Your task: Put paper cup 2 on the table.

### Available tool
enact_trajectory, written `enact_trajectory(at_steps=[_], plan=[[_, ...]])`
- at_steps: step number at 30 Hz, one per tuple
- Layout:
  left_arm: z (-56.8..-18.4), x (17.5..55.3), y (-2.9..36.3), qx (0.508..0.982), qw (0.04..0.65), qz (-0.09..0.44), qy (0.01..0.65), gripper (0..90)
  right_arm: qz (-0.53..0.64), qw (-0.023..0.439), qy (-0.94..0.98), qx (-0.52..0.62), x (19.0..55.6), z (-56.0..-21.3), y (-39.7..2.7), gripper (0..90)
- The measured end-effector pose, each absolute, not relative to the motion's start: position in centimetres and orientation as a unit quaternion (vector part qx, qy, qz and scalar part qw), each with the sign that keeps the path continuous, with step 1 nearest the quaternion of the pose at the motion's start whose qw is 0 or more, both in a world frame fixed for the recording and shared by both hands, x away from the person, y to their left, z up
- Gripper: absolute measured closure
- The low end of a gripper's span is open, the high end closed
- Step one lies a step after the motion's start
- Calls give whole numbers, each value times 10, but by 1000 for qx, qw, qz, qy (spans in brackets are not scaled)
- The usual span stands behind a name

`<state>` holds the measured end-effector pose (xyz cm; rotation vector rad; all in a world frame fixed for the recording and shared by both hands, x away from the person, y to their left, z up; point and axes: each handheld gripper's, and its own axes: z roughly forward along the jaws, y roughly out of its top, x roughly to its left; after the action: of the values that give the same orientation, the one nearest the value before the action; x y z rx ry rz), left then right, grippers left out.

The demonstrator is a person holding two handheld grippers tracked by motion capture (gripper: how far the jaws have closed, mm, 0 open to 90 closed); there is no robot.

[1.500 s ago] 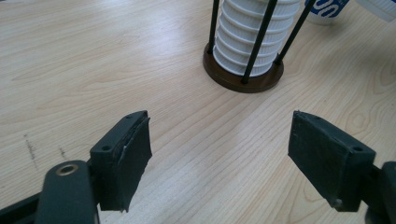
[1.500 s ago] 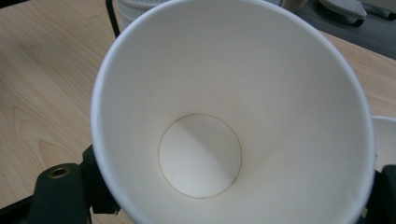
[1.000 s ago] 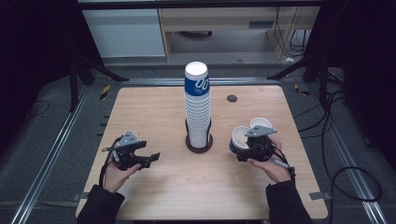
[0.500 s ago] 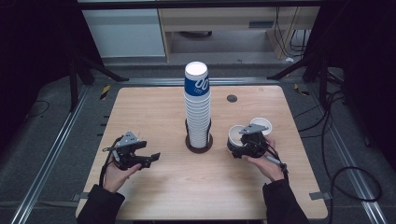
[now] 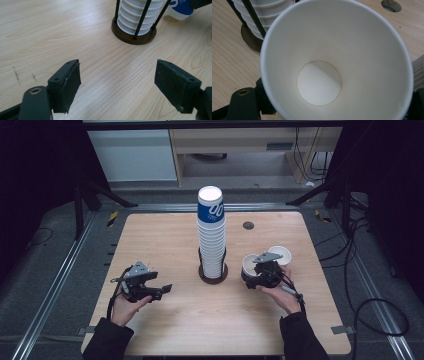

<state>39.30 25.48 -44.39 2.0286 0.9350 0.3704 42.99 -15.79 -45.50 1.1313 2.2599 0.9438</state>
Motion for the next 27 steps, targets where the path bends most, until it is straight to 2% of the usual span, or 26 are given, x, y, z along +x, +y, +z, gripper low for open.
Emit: enact_trajectory(at_steps=[19,27], plan=[[-445,394,255,813,422,147,374,203,317,211,832,403,434,-467,-152,190],[-446,394,255,814,420,146,374,199,316,217,837,390,432,-467,-149,124]])
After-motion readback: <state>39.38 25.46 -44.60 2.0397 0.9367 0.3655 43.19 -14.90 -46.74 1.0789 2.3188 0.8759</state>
